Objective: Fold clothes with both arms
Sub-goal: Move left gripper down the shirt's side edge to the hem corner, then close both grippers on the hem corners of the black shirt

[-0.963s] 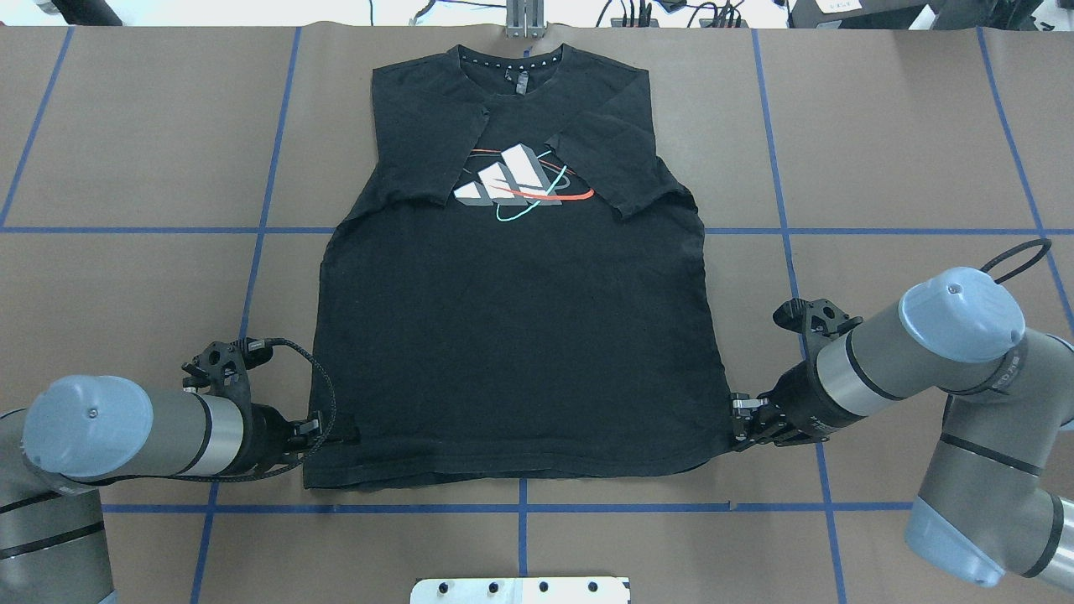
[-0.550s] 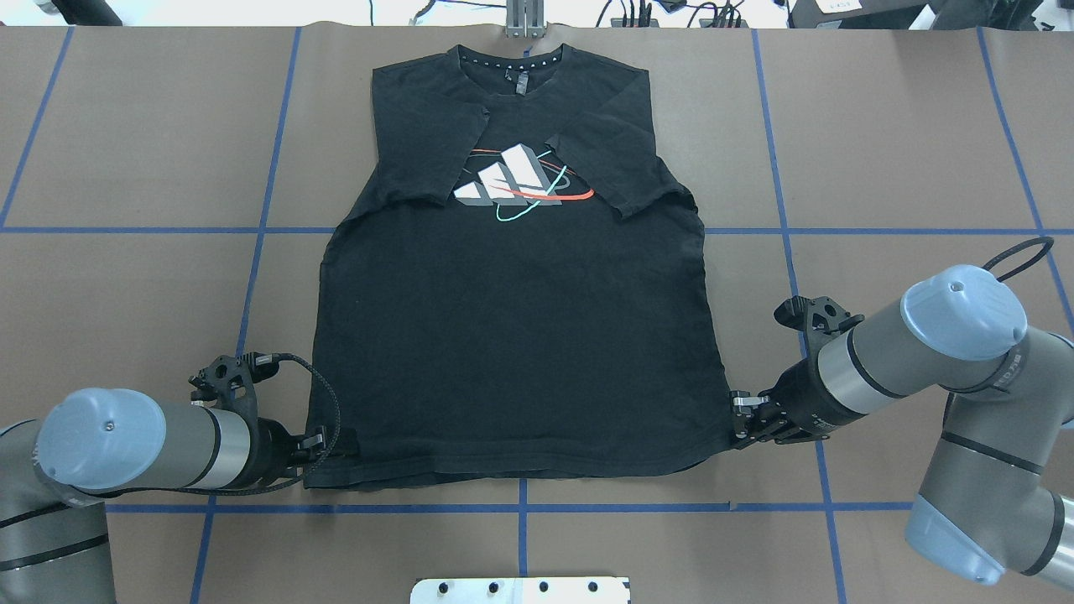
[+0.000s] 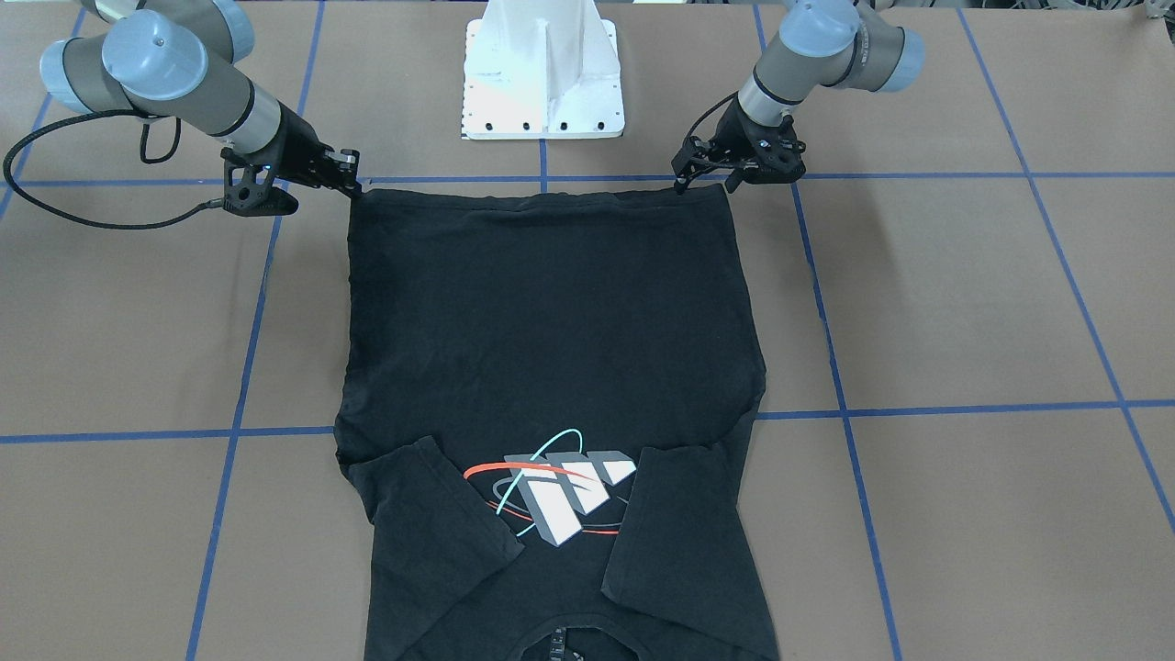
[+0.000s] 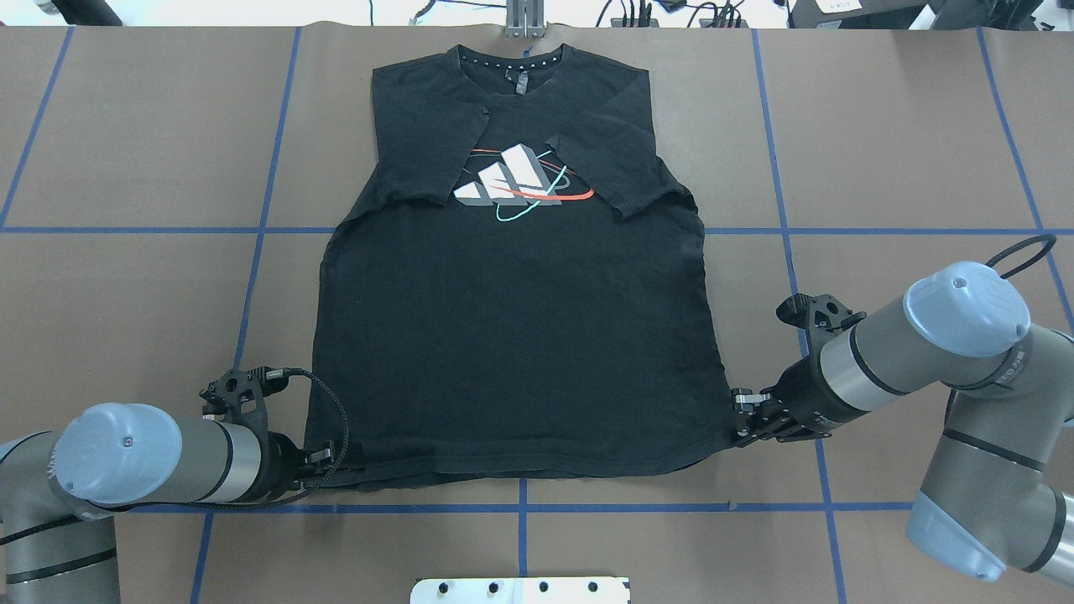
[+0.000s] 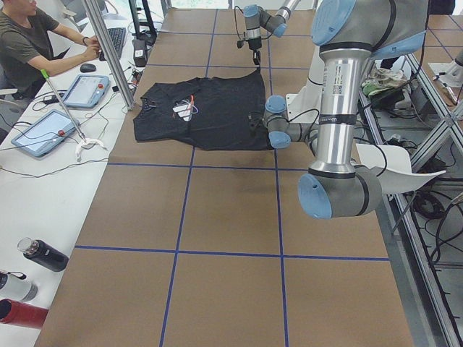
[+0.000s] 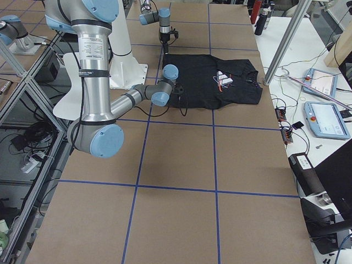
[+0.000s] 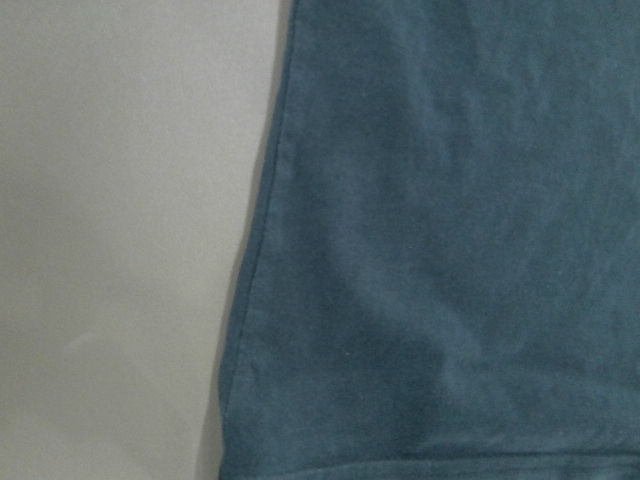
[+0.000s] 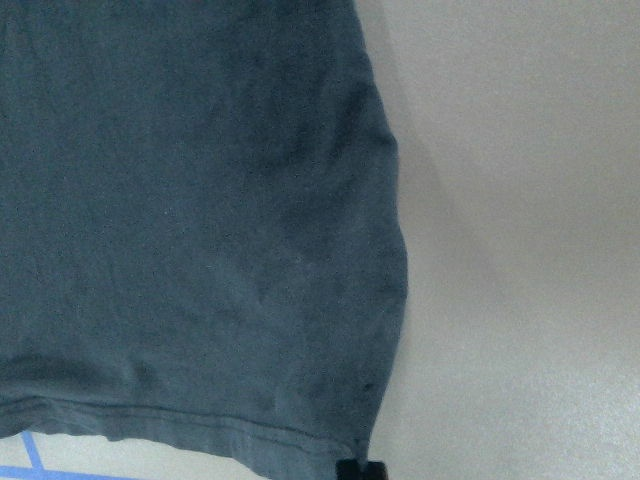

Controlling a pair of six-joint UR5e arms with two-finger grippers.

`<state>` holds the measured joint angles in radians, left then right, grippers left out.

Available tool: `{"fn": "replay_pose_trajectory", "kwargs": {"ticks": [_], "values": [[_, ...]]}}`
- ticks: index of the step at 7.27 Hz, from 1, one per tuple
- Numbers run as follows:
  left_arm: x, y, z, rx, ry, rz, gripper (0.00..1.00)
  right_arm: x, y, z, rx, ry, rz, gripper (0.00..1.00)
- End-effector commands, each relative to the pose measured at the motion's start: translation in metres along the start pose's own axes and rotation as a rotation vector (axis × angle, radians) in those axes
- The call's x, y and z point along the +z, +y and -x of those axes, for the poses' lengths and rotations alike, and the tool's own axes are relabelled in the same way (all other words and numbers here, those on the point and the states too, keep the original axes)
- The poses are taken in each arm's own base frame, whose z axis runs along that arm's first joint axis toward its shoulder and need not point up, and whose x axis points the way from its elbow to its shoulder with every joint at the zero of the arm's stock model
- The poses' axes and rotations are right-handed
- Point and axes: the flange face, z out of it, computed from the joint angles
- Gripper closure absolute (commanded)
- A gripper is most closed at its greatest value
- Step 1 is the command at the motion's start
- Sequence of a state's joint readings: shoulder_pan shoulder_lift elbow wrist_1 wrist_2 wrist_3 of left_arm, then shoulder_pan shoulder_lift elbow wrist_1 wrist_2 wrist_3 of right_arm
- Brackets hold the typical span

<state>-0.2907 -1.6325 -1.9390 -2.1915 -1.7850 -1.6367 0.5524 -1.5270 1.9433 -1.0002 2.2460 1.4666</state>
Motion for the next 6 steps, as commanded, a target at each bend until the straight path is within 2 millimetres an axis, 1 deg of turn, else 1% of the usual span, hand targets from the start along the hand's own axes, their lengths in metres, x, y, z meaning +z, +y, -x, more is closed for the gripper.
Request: {"fn": "replay_pose_trajectory", "kwargs": {"ticks": [1, 2, 4, 5, 6], "values": [[0.0001, 0.0004, -0.0014, 0.001, 0.002, 0.000, 0.18, -0.0060, -0.0036, -0.0014, 0.007, -0.006, 0.007, 1.00], [0.0000, 0.0005, -0.0023, 0.001, 0.003, 0.000, 0.26, -0.0078, -0.0047, -0.0009, 0.007, -0.009, 0.007, 1.00], [-0.0005, 0.0006, -0.0019, 0.001, 0.003, 0.000, 0.47, -0.0095, -0.0049, 0.0002, 0.008, -0.013, 0.009, 1.00], [-0.0004, 0.0005, -0.0011, 0.001, 0.002, 0.000, 0.52, -0.0090, -0.0044, 0.0003, 0.006, -0.012, 0.010, 1.00], [-0.0003, 0.0004, -0.0009, 0.002, 0.000, 0.000, 0.65, -0.0090, -0.0053, -0.0003, 0.007, -0.011, 0.009, 1.00]]}}
